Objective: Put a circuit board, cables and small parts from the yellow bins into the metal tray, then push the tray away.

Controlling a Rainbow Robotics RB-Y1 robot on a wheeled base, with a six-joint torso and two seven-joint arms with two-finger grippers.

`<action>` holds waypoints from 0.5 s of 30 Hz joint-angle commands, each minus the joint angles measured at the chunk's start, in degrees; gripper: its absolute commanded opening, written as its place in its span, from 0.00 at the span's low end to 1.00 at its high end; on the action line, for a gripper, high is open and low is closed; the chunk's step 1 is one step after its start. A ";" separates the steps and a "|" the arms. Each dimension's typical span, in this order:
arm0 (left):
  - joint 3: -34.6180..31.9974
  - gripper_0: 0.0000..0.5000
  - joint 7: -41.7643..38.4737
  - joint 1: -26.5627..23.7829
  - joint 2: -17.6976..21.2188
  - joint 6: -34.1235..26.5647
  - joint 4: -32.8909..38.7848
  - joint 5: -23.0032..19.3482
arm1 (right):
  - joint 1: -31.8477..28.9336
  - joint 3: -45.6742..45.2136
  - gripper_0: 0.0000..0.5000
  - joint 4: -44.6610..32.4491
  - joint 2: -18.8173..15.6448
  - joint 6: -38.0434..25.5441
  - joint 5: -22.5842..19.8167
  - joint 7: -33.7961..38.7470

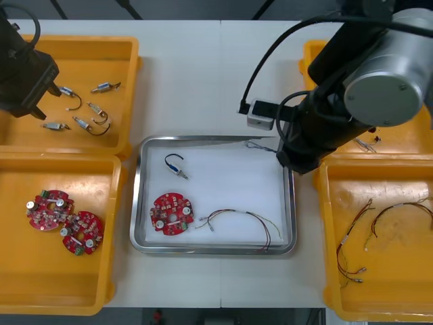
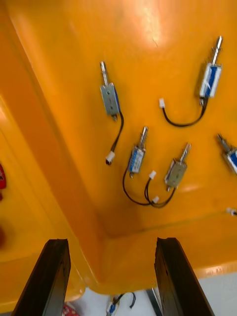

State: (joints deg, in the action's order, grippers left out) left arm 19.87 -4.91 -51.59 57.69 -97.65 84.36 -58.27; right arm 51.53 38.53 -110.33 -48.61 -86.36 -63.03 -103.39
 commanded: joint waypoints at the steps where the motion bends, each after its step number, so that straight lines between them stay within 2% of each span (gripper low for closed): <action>1: -1.14 1.00 2.19 -2.64 2.96 1.14 -2.19 2.64 | 4.55 4.71 0.00 1.08 3.61 2.43 2.13 -0.50; 6: 1.32 1.00 3.33 -2.73 2.96 3.52 -4.21 6.15 | 7.18 10.69 0.00 4.77 6.60 5.68 4.50 -1.82; 15: 4.66 1.00 4.21 -2.73 2.87 7.74 -6.49 7.82 | 8.85 17.11 0.00 9.52 9.15 9.37 9.25 -5.07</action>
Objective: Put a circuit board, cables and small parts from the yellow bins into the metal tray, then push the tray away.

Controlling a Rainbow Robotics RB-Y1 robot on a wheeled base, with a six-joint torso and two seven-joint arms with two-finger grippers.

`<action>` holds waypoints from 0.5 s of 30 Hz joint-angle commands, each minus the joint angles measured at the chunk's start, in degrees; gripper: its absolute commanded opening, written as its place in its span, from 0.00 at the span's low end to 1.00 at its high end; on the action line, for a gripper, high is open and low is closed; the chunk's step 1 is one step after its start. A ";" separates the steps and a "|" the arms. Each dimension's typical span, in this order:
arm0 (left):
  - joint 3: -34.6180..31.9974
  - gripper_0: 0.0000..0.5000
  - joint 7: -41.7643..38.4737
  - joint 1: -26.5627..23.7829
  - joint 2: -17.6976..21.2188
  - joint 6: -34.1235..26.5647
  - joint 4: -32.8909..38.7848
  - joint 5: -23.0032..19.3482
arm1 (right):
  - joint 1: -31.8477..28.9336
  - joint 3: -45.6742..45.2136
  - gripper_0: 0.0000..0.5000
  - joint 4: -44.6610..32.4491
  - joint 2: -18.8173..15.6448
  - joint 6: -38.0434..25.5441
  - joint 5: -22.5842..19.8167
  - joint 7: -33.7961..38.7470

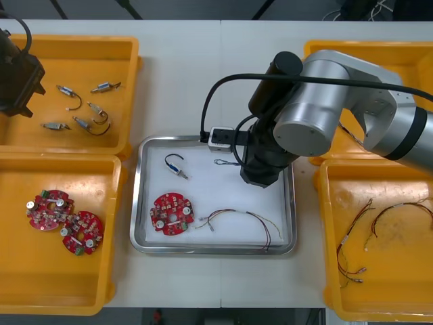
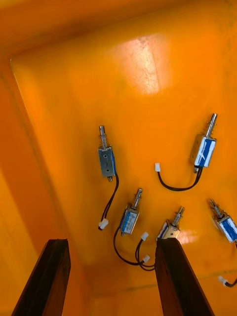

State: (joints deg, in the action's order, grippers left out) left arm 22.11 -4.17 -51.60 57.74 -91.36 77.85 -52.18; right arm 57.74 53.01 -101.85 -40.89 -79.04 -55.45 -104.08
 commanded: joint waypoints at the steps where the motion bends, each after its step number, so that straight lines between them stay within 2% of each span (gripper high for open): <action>1: 3.12 1.00 3.47 -2.72 2.81 1.98 -0.07 2.00 | 2.64 3.16 0.00 1.39 1.51 2.40 2.01 -4.73; 11: 5.40 1.00 3.47 -2.72 0.97 7.60 -4.72 2.53 | 2.64 4.47 0.02 2.97 1.69 3.89 2.45 -8.16; 14: 5.40 1.00 3.47 -2.72 0.26 9.27 -6.57 2.61 | 2.64 4.47 0.12 3.41 1.69 3.89 2.45 -8.68; 15: 5.40 1.00 3.56 -2.72 0.00 9.89 -7.36 2.53 | 2.64 4.47 0.25 3.50 1.69 3.89 2.45 -8.95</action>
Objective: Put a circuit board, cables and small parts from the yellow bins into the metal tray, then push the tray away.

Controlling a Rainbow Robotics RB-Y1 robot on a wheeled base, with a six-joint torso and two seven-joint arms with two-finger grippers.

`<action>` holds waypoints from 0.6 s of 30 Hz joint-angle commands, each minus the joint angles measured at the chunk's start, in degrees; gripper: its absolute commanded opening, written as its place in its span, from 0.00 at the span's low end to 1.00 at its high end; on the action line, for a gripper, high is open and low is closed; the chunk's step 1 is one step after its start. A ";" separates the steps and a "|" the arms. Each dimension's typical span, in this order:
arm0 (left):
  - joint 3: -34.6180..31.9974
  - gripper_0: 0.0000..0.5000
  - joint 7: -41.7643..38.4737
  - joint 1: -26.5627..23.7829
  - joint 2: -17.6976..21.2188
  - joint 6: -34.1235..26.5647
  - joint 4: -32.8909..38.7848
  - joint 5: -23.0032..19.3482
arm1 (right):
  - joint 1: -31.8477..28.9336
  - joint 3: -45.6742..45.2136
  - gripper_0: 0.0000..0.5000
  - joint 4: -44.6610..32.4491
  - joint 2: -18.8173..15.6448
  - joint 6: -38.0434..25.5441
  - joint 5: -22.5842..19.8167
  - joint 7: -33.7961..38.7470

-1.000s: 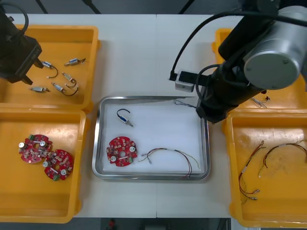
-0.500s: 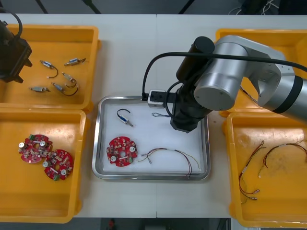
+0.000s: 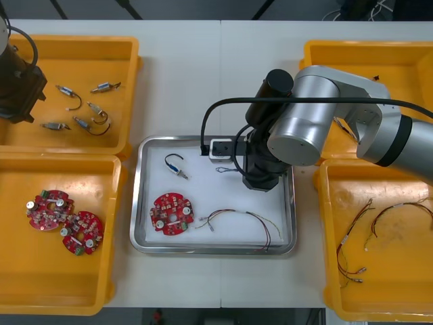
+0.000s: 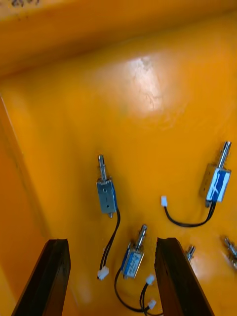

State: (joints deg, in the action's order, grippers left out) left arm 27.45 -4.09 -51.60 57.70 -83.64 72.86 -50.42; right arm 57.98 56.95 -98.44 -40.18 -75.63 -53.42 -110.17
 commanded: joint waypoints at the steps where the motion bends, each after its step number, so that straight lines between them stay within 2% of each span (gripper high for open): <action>1: 0.06 1.00 3.47 -2.72 -0.14 2.70 -3.34 0.58 | 2.40 0.53 0.43 0.09 0.98 0.48 0.51 -2.94; 2: 0.15 1.00 3.56 -2.63 -0.31 3.05 -3.69 0.50 | 2.40 0.53 0.51 0.17 0.98 0.48 0.51 -3.03; 4: 1.11 1.00 3.73 -2.72 -0.49 4.28 -4.65 0.15 | 2.40 0.53 0.85 0.17 0.81 0.48 0.68 -3.12; 6: 2.26 1.00 3.73 -2.72 -0.49 4.81 -4.65 -0.12 | 2.40 0.27 1.00 0.17 0.54 0.40 0.60 -3.03; 12: 5.86 1.00 3.73 -2.63 -0.49 7.79 -4.74 -1.88 | 2.40 -3.69 1.00 -0.88 -0.34 -3.03 -0.99 -3.03; 18: 7.97 1.00 3.82 -2.45 -1.19 9.55 -5.53 -2.93 | 2.13 -10.89 1.00 -2.02 -0.86 -9.89 -3.89 -2.50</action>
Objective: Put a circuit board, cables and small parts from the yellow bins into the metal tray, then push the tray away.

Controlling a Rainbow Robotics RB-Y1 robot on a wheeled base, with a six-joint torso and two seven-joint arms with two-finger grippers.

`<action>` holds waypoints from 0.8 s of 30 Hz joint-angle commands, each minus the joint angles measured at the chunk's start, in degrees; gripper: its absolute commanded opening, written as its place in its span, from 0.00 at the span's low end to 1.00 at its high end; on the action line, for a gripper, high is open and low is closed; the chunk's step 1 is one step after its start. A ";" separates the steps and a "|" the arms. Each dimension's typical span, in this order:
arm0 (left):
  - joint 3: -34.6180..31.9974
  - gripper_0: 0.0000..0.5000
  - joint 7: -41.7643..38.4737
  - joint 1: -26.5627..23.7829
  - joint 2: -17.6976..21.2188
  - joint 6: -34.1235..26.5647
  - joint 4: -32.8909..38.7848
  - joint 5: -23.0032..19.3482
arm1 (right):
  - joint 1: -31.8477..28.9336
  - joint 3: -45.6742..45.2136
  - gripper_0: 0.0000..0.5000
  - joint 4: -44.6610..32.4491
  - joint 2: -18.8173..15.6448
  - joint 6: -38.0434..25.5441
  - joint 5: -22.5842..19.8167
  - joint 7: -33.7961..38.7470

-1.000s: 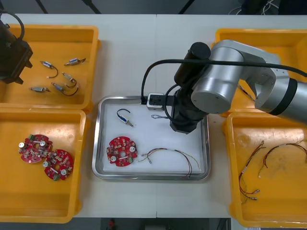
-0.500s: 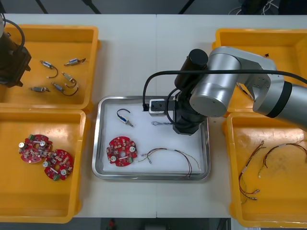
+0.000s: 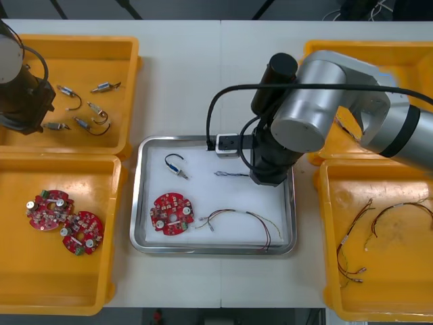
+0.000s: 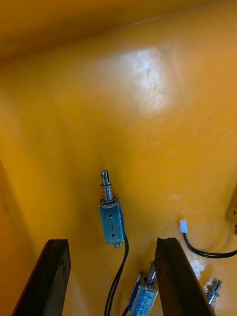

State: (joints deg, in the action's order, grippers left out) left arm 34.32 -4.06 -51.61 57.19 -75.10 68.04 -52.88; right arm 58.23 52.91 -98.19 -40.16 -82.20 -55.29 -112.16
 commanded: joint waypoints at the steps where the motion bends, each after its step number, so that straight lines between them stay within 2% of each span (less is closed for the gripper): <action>1: 1.19 1.00 3.80 -2.44 -0.77 1.10 -0.89 -0.47 | 1.71 -7.73 1.00 -2.27 -0.88 -3.94 -2.28 -0.43; 6: 1.19 1.00 4.77 -2.44 -1.91 3.65 -3.44 -0.38 | -1.98 -18.19 1.00 -4.38 -1.76 -8.95 -4.30 0.71; 11: 1.81 1.00 5.91 -2.44 -2.52 5.05 -4.85 -0.12 | -5.49 -24.96 1.00 -7.37 -3.78 -11.58 -5.36 2.12; 24: 6.20 1.00 6.88 -2.44 -2.61 6.11 -4.93 -0.56 | -17.01 -39.02 1.00 -16.33 -10.64 -15.27 -6.94 18.64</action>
State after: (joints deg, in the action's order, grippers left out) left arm 39.15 0.27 -51.63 54.91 -69.68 63.14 -53.06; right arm 43.81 17.33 -111.68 -47.45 -96.90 -61.45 -98.36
